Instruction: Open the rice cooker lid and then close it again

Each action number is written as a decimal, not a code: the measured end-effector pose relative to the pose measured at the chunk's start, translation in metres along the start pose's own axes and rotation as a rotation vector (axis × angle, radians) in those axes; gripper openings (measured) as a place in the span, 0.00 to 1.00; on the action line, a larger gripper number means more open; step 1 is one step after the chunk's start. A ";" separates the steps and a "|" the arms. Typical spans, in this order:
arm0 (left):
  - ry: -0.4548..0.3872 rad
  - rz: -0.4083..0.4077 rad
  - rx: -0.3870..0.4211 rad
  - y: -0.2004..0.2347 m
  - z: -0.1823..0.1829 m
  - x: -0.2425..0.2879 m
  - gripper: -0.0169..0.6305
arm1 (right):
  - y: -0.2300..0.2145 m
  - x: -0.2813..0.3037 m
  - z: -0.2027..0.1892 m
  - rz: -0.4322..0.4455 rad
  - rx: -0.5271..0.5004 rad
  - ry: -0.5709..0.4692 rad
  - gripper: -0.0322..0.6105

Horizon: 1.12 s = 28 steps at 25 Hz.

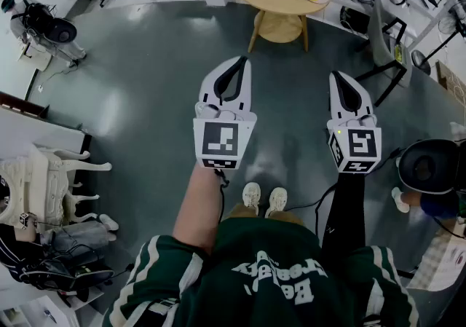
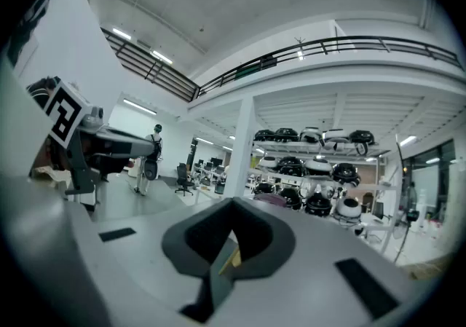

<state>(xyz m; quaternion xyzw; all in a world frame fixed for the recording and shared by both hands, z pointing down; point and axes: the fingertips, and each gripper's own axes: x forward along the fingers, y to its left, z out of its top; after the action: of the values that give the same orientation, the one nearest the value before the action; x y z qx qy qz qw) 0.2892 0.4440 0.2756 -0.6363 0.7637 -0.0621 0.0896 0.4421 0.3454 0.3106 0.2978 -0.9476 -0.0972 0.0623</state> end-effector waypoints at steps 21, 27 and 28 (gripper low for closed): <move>0.076 0.005 -0.088 0.083 -0.047 -0.024 0.02 | 0.054 0.032 0.021 -0.081 0.065 -0.065 0.28; 0.087 -0.014 -0.068 0.098 -0.048 0.029 0.02 | 0.034 0.091 0.036 -0.048 0.064 -0.096 0.31; 0.088 -0.016 -0.067 0.100 -0.048 0.040 0.02 | 0.029 0.102 0.038 -0.042 0.066 -0.101 0.31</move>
<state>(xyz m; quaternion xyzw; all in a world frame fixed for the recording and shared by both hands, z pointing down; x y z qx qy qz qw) 0.1762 0.4219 0.2990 -0.6417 0.7634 -0.0654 0.0340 0.3366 0.3154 0.2864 0.3144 -0.9457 -0.0819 0.0024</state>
